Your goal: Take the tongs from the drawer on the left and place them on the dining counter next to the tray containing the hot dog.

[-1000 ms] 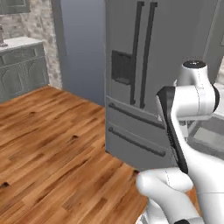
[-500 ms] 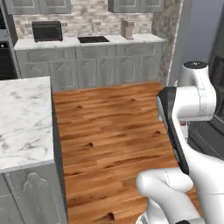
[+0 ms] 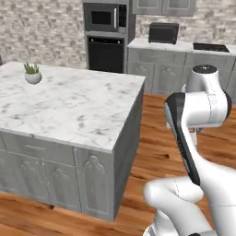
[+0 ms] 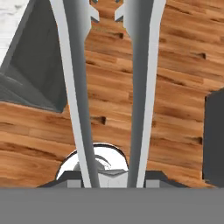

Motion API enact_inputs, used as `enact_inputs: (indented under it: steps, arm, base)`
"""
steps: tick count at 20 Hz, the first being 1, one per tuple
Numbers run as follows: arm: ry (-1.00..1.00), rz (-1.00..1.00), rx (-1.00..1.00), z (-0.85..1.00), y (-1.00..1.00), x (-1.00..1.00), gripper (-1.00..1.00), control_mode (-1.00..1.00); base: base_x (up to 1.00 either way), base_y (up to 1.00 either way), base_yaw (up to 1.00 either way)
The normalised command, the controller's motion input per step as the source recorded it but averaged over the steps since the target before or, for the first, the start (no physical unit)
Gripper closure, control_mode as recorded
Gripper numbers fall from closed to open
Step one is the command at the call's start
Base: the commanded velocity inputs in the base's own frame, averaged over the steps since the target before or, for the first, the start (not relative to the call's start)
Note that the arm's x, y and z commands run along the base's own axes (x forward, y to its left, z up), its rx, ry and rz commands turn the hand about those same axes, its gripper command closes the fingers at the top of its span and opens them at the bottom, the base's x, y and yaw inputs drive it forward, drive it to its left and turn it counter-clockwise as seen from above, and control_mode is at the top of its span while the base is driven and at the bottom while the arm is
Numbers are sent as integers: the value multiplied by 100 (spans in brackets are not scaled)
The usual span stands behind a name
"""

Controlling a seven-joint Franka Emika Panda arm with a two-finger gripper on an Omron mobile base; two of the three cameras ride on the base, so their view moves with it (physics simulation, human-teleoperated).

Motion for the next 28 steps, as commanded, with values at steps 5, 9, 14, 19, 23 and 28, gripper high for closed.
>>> enact_inputs:
  steps: [5,9,14,19,23,28]
  arm:
    - [0,0,0,0,0,0,100,100]
    - [0,0,0,0,0,0,100,100]
    - [0,0,0,0,0,0,100,100]
    - [0,0,0,0,0,0,100,100]
    - [0,0,0,0,0,0,100,100]
    - [0,0,0,0,0,0,100,100]
  base:
    - [45,0,72]
    - [20,0,75]
    - [5,6,78]
    - [0,13,80]
    - [2,23,75]
    - [40,2,48]
